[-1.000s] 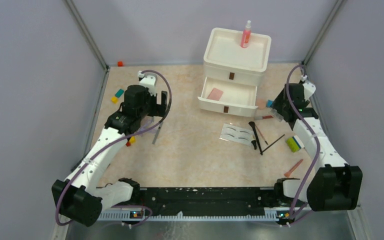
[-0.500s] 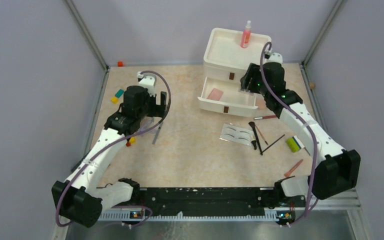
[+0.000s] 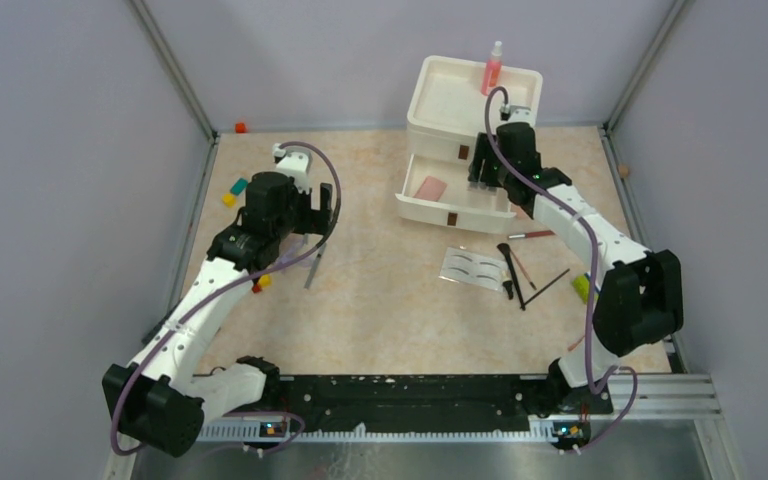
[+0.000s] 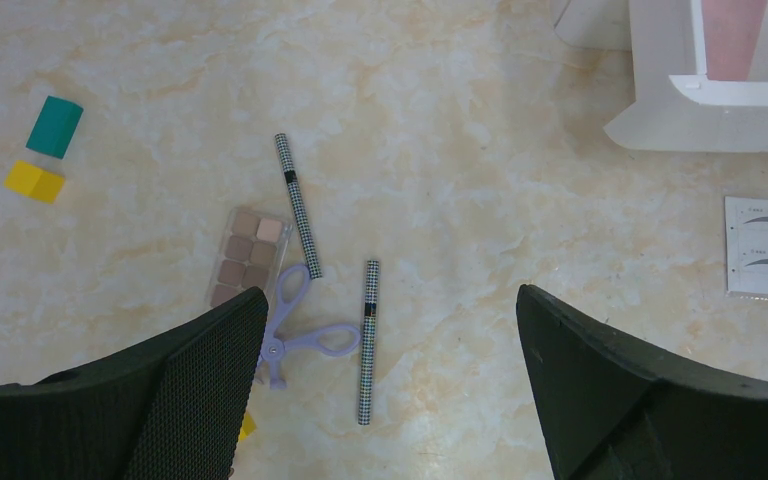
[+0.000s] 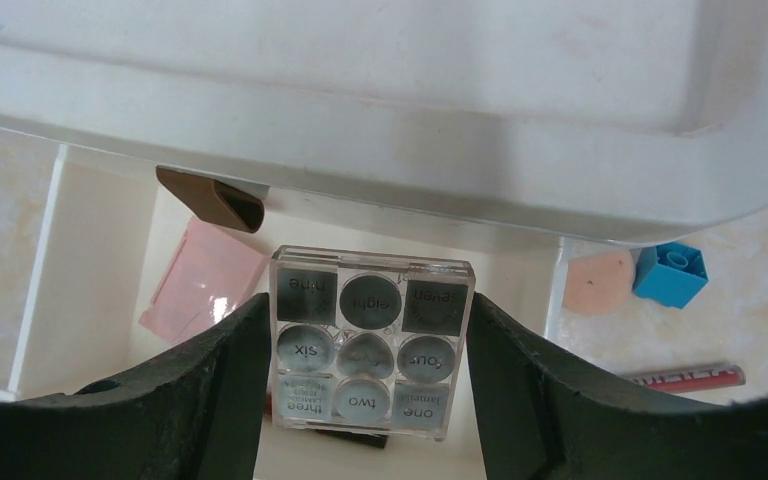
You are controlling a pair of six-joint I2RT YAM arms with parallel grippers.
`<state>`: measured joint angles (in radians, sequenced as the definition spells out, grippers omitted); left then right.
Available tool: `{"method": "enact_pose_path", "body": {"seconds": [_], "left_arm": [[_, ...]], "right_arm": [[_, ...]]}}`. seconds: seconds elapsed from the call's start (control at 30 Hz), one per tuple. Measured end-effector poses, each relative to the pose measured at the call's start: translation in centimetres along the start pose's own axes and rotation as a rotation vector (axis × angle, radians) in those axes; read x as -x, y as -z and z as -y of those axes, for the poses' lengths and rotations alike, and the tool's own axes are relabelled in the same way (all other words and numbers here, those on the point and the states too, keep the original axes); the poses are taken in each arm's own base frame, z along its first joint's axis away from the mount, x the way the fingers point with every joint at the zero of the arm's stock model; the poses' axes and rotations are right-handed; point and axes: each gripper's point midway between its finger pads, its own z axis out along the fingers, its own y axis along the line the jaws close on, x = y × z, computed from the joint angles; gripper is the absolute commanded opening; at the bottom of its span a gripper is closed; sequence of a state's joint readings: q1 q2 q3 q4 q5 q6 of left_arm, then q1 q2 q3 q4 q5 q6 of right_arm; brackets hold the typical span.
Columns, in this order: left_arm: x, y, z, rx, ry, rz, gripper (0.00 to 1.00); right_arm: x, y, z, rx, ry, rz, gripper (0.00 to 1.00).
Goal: Organize the makeup
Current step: Place the makeup in the drawer.
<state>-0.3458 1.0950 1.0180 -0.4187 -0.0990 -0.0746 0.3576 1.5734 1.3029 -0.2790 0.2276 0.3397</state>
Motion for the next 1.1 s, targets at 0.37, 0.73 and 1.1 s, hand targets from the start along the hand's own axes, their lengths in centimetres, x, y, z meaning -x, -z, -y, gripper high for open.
{"method": "enact_pose_path", "body": {"seconds": [0.37,0.73,1.1], "left_arm": [[0.0,0.0,-0.3,0.011,0.003,-0.001,0.99],[0.0,0.0,-0.5,0.017,0.005,-0.001,0.99],[0.0,0.0,-0.5,0.017,0.005,-0.001,0.99]], "right_arm": [[-1.0,-0.3,0.6,-0.030,0.006,-0.034,0.76],[0.7,2.2,1.3,-0.060,-0.016,0.000,0.77],[1.9,7.0,5.1,-0.153,-0.131,0.083,0.77]]}}
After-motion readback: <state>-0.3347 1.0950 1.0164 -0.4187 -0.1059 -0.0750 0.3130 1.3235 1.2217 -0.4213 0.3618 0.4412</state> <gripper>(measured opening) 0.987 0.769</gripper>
